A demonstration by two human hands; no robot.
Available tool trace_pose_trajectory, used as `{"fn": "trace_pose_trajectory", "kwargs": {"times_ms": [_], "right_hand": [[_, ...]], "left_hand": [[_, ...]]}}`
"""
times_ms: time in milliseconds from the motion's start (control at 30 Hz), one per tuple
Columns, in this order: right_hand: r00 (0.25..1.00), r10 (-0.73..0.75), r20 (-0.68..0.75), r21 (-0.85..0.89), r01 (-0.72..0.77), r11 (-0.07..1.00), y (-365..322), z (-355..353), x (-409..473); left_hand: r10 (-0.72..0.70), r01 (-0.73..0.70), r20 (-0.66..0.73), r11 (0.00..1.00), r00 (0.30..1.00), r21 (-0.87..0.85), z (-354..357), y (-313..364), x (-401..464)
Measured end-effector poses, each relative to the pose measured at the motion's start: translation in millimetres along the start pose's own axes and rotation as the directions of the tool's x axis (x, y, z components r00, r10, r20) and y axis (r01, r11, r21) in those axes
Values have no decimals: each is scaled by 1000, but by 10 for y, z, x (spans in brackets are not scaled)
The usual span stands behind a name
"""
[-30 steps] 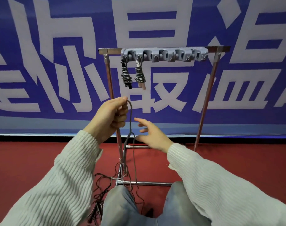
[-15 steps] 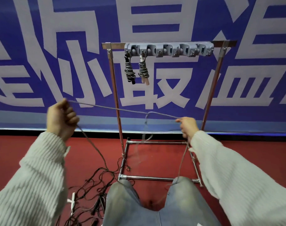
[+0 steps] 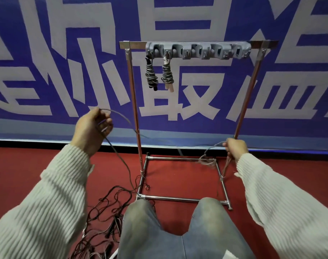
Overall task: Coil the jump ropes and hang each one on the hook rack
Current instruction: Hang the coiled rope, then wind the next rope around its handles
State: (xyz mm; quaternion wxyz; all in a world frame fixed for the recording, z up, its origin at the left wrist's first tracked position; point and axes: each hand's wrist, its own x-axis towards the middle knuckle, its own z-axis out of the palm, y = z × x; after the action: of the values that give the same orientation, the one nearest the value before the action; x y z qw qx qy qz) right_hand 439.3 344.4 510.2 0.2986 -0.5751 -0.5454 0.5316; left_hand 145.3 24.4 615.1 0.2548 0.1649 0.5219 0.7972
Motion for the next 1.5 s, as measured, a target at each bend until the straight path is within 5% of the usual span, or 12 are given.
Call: {"fn": "trace_pose_trajectory", "kwargs": {"times_ms": [100,200,400,533,633,700,833,933,1067,1267,1400,1500], "right_hand": [[964,-108,243,66,94,993,-134,126,-253],[763,-284,581,256,160,953,-301,324,-619],[517,-361,777,85,481,873,-294,833,-1199],[573,-243,783,-125,528,840,-229,1129,-1367],[736,-312,600,12,382,924,-404,1161,-1265],[792,-285,541,237,182,954,-637,1084,-1207],[727,-291,621,530,-117,840,-1215,917,-1234],[651,-342,678,600,-221,769,-1585,835,-1363],[605,-414,680,646,-229,728,-1960,773,-1492],[674,-262,691,396,-49,917,-1667,585,-962],[823,-43,566,-215,198,956,-1075,575,-632],[874,-80,479,-384,290,876,-715,597,-469]], "left_hand": [[-24,16,106,997,994,75,264,-113,-77],[-22,-17,237,987,971,162,624,-170,-221],[0,24,362,998,932,-63,1359,-121,-366],[-10,102,388,971,922,-217,1651,-59,-390],[291,-293,113,956,950,7,1470,-183,-318],[483,-459,-66,861,873,219,1149,-419,-290],[160,-186,110,935,981,301,699,-1202,-418],[-188,-48,336,810,923,584,629,-1787,-630],[-279,-99,404,707,871,701,757,-2178,-638],[-255,240,73,956,964,166,1066,-1705,-463],[-473,461,62,807,879,-369,1092,-1060,-104],[-444,472,188,714,876,-517,1232,-684,6]]}}
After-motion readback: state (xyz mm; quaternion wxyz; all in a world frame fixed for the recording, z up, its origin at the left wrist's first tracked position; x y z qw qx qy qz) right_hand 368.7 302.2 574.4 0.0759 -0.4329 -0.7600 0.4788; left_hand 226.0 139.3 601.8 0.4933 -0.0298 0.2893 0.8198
